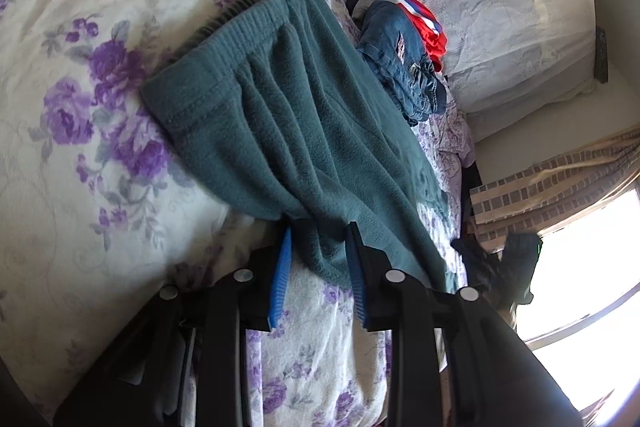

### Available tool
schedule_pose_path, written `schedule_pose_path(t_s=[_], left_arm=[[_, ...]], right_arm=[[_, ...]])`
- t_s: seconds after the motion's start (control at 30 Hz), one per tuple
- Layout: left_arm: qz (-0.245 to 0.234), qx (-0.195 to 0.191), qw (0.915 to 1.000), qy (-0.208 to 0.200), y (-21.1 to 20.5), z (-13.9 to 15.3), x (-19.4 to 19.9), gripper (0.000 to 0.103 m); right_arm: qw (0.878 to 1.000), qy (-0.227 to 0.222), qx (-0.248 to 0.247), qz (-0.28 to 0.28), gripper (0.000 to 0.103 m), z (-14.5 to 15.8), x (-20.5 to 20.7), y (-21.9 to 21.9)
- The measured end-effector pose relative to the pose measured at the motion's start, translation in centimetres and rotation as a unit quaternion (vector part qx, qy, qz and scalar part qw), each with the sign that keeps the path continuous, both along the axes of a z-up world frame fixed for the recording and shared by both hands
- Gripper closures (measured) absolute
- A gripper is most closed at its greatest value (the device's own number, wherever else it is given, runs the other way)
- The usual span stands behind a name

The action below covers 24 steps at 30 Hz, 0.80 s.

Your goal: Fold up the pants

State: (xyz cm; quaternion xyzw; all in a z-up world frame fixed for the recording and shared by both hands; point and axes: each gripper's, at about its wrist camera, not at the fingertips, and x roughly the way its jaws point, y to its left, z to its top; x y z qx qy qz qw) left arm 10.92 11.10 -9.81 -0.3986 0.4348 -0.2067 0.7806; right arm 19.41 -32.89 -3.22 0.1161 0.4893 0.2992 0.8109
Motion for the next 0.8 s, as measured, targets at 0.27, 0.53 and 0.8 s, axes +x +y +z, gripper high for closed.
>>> schedule_pose_path(t_s=[0.27,0.53,0.8], left_arm=[[-0.018,-0.009,0.9998,-0.001,0.1,-0.1,0.2,0.077],[-0.034,0.029,0.999,0.001,0.3,1.5,0.1,0.076],[0.003,0.263,0.9604,-0.091,1.2,8.9,3.7,0.026]], right_arm=[[0.994,0.03,-0.051,0.089,0.081,-3.6,1.8,7.7],[0.996,0.01,-0.069,0.062,0.096,-3.4,3.0,7.3],[0.998,-0.035,-0.044,0.033,0.048,0.0,3.1,5.6]])
